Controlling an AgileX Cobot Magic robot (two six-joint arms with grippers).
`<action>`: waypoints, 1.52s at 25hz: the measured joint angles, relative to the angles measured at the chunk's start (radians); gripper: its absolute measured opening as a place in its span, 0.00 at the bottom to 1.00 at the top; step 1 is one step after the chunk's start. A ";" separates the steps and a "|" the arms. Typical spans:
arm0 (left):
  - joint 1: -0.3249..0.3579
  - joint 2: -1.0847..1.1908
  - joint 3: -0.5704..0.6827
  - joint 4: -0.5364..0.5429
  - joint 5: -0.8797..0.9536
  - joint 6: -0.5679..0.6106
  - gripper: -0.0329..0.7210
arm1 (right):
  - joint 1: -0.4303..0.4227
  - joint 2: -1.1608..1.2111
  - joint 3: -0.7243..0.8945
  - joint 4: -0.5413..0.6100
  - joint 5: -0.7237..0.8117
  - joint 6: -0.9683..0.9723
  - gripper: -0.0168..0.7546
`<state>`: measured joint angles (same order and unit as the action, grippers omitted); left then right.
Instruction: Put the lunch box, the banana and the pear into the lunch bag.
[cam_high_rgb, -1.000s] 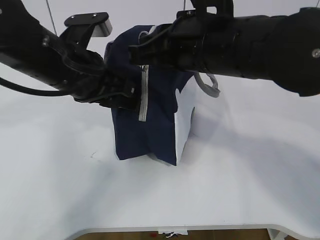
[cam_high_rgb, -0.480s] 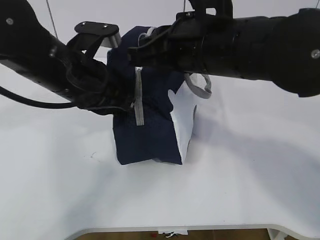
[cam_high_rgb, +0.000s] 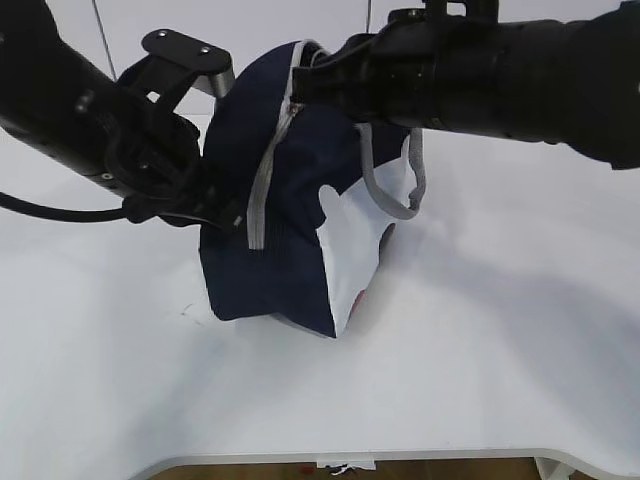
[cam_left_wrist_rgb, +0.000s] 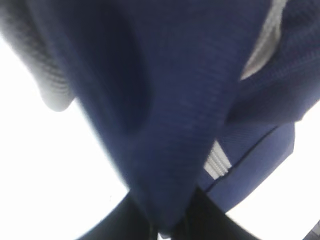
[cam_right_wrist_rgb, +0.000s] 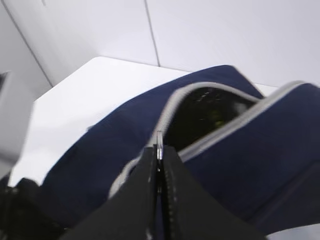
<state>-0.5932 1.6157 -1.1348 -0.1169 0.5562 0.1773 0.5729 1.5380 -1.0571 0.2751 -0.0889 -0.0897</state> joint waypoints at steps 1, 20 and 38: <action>0.000 -0.002 0.000 0.002 0.004 0.000 0.04 | -0.012 0.000 0.000 0.005 0.000 0.000 0.02; -0.001 -0.055 0.000 0.016 0.108 0.078 0.04 | -0.150 0.096 -0.184 0.082 0.041 -0.006 0.02; -0.001 -0.101 0.000 0.021 0.173 0.090 0.04 | -0.301 0.299 -0.439 0.191 0.384 -0.008 0.02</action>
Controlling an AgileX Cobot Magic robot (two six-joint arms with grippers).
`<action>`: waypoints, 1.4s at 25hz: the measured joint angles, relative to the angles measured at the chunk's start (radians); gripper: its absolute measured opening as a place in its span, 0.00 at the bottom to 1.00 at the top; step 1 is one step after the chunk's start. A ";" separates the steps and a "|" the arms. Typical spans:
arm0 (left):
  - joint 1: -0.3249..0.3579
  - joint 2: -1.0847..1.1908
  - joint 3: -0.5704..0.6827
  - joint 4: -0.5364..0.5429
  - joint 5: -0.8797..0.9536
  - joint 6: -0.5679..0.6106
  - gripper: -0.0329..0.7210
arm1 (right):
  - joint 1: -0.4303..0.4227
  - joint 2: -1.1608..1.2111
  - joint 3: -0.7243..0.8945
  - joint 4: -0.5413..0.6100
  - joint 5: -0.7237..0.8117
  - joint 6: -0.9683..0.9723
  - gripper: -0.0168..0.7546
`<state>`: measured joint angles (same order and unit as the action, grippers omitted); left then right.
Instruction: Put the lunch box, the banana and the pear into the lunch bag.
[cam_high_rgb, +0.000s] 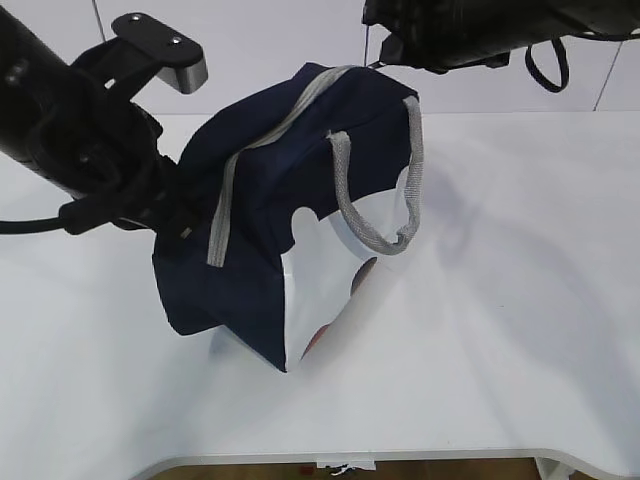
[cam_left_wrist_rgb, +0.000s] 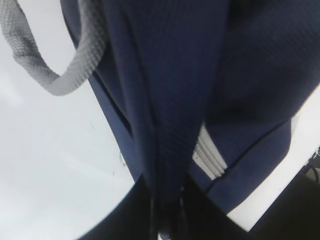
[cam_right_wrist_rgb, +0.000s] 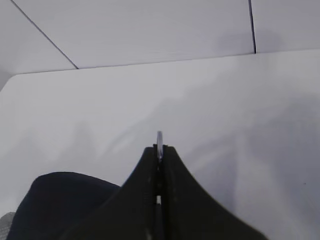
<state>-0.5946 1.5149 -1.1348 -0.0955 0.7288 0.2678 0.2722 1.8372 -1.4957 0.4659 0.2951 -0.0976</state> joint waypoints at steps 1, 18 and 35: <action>0.000 0.000 0.000 0.000 0.002 0.000 0.04 | -0.002 0.008 -0.013 0.014 0.018 0.000 0.02; 0.000 -0.031 -0.093 -0.126 0.137 -0.005 0.63 | -0.011 0.018 -0.155 0.063 0.338 -0.006 0.02; 0.000 0.095 -0.348 -0.148 0.146 -0.024 0.67 | -0.011 0.018 -0.155 0.055 0.349 -0.020 0.02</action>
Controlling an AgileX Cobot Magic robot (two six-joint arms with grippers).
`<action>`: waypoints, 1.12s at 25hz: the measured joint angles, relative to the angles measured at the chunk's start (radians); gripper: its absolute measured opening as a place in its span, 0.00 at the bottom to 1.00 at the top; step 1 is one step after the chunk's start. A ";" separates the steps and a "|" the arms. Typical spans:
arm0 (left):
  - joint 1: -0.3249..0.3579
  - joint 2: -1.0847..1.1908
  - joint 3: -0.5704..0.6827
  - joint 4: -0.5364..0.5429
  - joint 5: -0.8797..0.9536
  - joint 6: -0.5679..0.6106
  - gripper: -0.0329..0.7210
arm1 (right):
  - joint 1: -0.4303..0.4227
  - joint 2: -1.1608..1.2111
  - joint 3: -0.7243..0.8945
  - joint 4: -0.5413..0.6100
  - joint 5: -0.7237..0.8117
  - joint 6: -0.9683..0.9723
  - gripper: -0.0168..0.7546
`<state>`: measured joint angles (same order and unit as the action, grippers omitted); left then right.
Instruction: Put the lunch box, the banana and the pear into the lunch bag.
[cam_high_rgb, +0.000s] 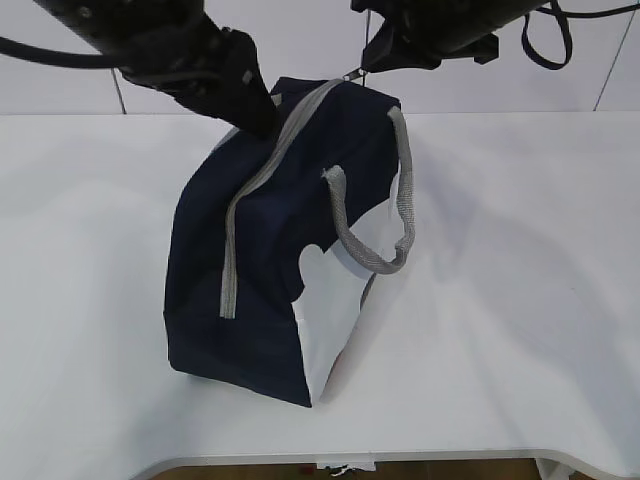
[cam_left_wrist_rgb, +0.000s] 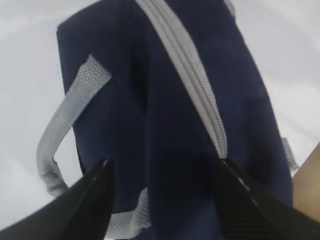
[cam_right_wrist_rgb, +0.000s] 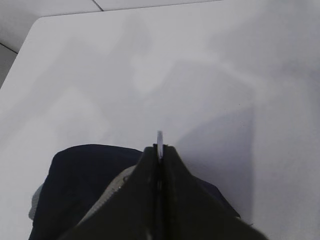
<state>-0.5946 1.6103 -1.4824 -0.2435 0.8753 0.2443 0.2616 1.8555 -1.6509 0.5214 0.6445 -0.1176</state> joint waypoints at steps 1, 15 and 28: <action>0.000 0.012 -0.001 0.000 0.000 0.000 0.67 | 0.000 0.000 0.000 -0.002 0.000 0.000 0.02; 0.000 0.070 -0.001 -0.010 -0.018 0.000 0.10 | 0.000 0.000 0.000 -0.002 0.001 -0.002 0.02; 0.000 -0.027 -0.004 0.039 0.073 0.170 0.03 | 0.000 0.000 0.000 -0.017 0.009 -0.004 0.02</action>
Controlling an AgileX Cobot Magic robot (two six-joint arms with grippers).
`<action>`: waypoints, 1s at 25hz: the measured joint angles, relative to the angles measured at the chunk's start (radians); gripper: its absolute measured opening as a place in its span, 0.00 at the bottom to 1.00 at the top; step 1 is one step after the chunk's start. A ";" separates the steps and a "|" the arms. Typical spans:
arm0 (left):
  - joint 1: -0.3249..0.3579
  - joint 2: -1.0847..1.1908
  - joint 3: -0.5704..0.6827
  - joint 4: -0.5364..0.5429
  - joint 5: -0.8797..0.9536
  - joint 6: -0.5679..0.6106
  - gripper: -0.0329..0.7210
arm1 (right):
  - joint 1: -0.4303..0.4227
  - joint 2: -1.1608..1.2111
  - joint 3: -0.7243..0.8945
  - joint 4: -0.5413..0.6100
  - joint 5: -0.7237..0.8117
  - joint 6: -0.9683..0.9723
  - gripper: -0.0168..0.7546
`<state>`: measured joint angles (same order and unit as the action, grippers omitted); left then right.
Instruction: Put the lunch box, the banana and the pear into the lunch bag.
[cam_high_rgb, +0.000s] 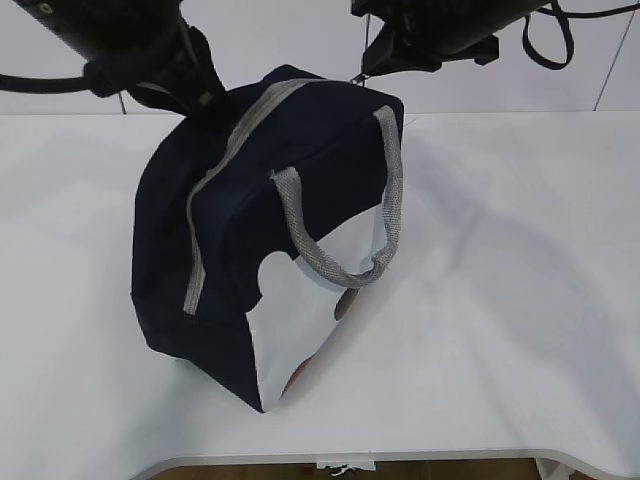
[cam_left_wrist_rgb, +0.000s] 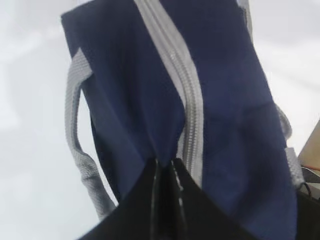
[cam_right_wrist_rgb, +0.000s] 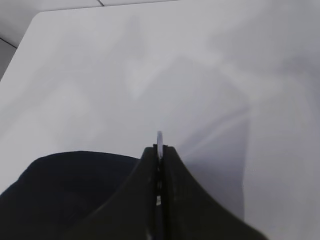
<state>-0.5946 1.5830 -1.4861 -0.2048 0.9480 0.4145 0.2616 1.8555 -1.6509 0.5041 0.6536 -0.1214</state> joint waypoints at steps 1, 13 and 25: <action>0.000 -0.012 0.000 0.005 0.005 0.001 0.03 | 0.000 0.000 0.000 -0.008 0.000 0.000 0.02; 0.000 -0.105 0.000 0.014 0.016 0.007 0.03 | -0.026 0.090 0.000 -0.011 0.076 0.010 0.02; 0.000 -0.086 0.002 0.008 0.012 0.007 0.03 | -0.030 0.132 -0.002 -0.007 0.100 0.015 0.02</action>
<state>-0.5946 1.4968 -1.4841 -0.1971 0.9596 0.4220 0.2319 1.9878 -1.6532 0.4975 0.7539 -0.1068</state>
